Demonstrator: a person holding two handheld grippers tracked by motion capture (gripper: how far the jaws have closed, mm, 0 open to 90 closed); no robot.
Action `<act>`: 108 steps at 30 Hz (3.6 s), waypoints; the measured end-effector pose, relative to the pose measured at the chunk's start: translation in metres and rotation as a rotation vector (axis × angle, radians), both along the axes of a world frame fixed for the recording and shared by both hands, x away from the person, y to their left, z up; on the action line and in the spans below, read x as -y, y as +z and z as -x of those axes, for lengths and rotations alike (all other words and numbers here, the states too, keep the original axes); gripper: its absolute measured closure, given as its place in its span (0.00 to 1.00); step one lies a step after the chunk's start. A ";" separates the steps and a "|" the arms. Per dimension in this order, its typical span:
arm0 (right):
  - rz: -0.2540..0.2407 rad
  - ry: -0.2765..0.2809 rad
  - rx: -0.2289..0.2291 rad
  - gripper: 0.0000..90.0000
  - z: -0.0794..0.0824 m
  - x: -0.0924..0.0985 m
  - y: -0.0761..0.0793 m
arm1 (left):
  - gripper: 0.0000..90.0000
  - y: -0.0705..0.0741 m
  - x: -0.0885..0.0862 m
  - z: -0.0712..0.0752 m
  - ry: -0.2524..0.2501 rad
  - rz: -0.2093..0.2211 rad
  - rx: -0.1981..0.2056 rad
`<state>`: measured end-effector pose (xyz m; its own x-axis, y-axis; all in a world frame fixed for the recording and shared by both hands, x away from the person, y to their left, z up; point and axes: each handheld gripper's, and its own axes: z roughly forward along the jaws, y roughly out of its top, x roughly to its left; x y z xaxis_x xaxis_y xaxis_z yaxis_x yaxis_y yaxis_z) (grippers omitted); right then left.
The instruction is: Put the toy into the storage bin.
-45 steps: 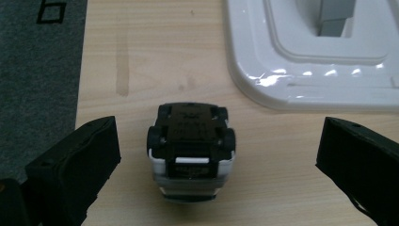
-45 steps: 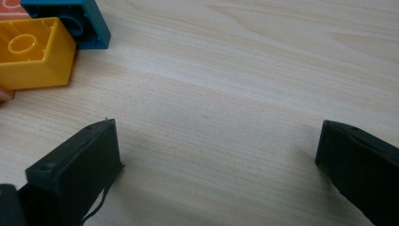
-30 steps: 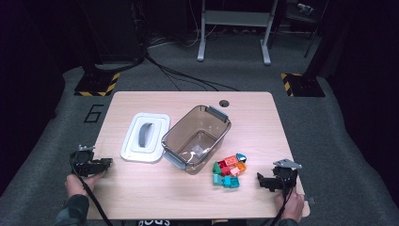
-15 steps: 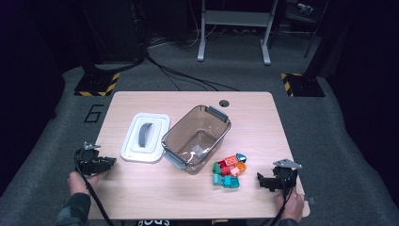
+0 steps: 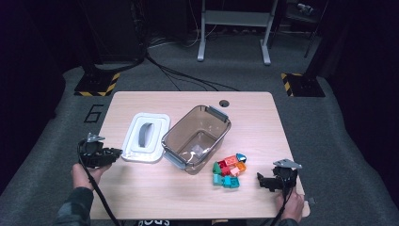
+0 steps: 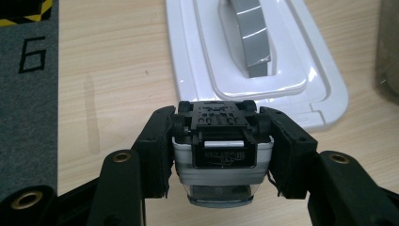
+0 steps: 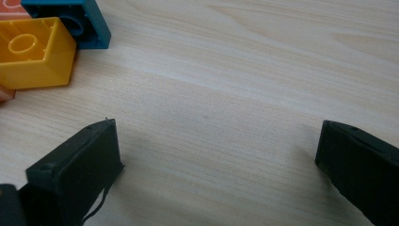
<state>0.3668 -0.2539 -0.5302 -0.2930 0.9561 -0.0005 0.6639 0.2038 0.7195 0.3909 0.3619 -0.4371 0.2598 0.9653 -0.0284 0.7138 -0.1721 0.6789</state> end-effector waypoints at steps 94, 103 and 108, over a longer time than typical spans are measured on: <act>-0.004 0.003 0.001 0.00 0.000 0.000 0.000 | 0.53 0.060 0.180 -0.048 -0.553 -0.153 0.002; -0.004 0.003 0.001 0.00 0.000 0.000 0.000 | 0.48 0.060 0.177 -0.046 -0.530 -0.125 0.016; -0.004 0.003 0.000 0.00 0.000 0.000 0.000 | 0.31 0.067 0.168 -0.042 -0.513 -0.089 0.038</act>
<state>0.3666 -0.2537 -0.5304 -0.2956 0.9553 0.0033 0.6632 0.2027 0.7205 0.4327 0.1939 -0.3701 0.6993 0.7118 0.0663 0.4978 -0.5514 0.6694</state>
